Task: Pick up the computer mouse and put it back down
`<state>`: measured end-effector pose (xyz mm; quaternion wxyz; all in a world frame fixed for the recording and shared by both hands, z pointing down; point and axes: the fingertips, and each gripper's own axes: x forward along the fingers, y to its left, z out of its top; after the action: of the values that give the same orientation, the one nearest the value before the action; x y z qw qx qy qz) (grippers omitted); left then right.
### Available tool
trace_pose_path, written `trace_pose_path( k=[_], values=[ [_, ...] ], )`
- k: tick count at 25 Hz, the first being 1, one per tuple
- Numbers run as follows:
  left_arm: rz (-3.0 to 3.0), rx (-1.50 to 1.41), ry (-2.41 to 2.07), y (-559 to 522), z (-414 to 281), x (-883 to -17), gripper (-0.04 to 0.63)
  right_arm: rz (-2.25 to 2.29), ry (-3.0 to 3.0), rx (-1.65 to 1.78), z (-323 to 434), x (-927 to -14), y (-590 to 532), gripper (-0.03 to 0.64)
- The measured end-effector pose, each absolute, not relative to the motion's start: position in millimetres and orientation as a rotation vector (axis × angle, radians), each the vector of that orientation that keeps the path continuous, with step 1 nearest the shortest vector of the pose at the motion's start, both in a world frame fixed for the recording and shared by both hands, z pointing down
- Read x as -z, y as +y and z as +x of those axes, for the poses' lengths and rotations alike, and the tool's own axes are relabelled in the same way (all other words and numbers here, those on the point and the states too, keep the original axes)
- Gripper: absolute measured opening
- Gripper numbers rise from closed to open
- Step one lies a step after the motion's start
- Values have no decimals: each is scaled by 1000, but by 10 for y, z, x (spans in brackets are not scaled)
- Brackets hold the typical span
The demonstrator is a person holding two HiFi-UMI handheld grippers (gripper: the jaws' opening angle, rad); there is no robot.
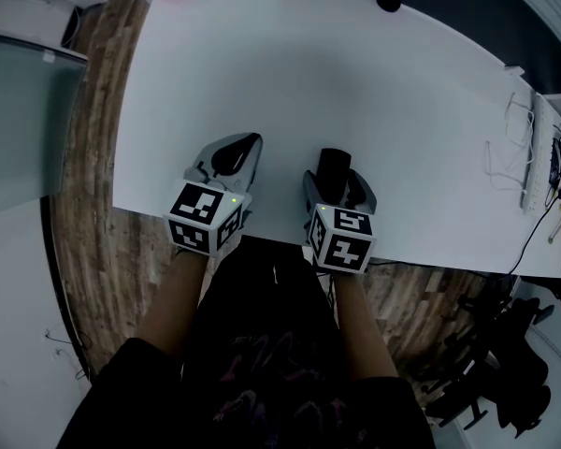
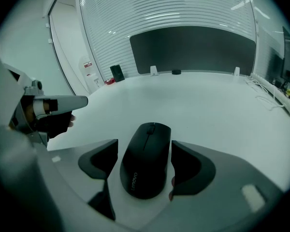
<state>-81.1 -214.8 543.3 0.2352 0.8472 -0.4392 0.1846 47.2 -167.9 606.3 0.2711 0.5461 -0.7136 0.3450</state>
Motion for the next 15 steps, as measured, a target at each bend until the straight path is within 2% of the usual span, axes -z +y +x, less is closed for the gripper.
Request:
trace_pose_path(
  k=[15],
  values=[
    [2312,-501,-1202,-2168,-873,-5495,2,1476,-1881,-880,479,-6123,-1680,321]
  ],
)
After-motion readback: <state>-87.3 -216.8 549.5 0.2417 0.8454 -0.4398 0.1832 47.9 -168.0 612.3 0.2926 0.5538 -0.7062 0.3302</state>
